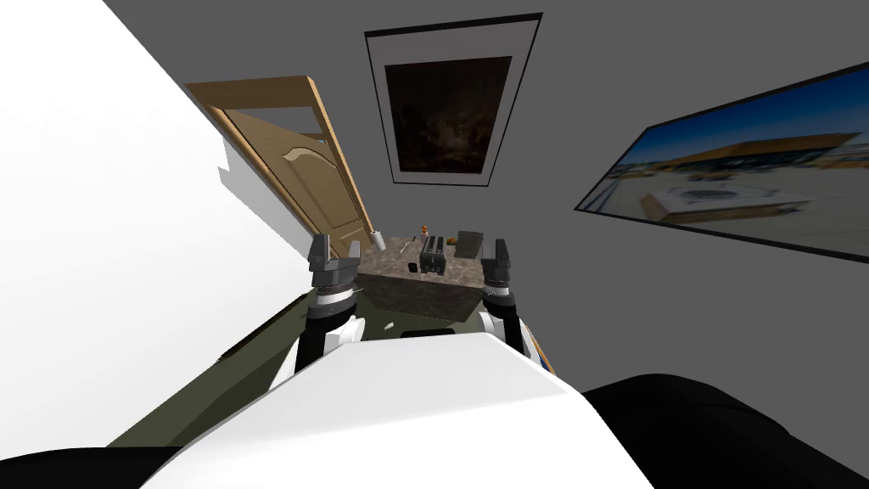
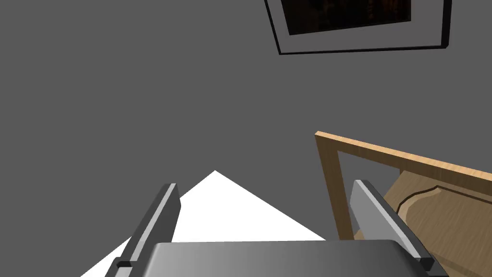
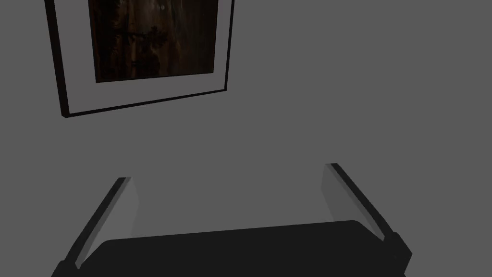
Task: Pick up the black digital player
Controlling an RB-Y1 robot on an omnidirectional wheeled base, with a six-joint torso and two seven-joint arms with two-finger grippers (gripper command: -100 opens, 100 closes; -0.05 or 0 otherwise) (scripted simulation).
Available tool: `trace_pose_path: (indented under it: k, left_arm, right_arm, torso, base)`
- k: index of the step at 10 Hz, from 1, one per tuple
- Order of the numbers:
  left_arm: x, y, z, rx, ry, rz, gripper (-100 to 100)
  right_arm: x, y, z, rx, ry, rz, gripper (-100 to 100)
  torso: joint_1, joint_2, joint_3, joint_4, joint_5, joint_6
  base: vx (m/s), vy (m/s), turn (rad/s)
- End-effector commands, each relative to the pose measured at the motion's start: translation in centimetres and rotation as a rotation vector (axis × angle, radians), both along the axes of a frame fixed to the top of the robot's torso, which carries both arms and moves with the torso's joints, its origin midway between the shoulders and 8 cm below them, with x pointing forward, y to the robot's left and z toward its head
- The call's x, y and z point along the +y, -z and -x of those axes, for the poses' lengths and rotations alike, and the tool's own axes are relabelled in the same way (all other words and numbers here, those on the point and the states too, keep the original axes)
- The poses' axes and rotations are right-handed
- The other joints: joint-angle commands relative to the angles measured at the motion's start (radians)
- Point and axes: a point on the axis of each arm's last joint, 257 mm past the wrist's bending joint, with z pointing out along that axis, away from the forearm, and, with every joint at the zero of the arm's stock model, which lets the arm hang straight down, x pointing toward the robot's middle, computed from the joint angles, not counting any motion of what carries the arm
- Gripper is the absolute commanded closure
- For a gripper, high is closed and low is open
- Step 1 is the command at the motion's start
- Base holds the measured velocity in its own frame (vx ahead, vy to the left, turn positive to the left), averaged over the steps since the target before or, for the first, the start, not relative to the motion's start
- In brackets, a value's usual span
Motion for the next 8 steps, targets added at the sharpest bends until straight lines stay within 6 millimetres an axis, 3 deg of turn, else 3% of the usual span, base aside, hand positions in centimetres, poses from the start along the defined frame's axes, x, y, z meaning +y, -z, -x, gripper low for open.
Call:
trace_pose_path:
  k: [1, 4, 8]
  left_arm:
    - [-0.4, 1.3, -0.9, 0.034, 0.0, -0.053, -100]
    - [-0.4, 4.2, -2.6, 0.104, -0.021, -0.137, -100]
    - [0.3, 9.6, -5.4, 0.22, -0.069, -0.274, -100]
  right_arm:
    - [0.0, 0.0, 0.0, 0.0, 0.0, 0.0, 0]
    - [0.0, 0.0, 0.0, 0.0, 0.0, 0.0, 0]
    - [0.0, 0.0, 0.0, 0.0, 0.0, 0.0, 0]
  torso:
    - [0.0, 0.0, 0.0, 0.0, 0.0, 0.0]
    - [0.0, 0.0, 0.0, 0.0, 0.0, 0.0]
    - [-0.001, 0.0, 0.0, 0.0, 0.0, 0.0]
  base:
    - [-0.001, -0.005, 0.021]
    - [-0.002, -0.014, 0.021]
    - [-0.005, -0.023, 0.025]
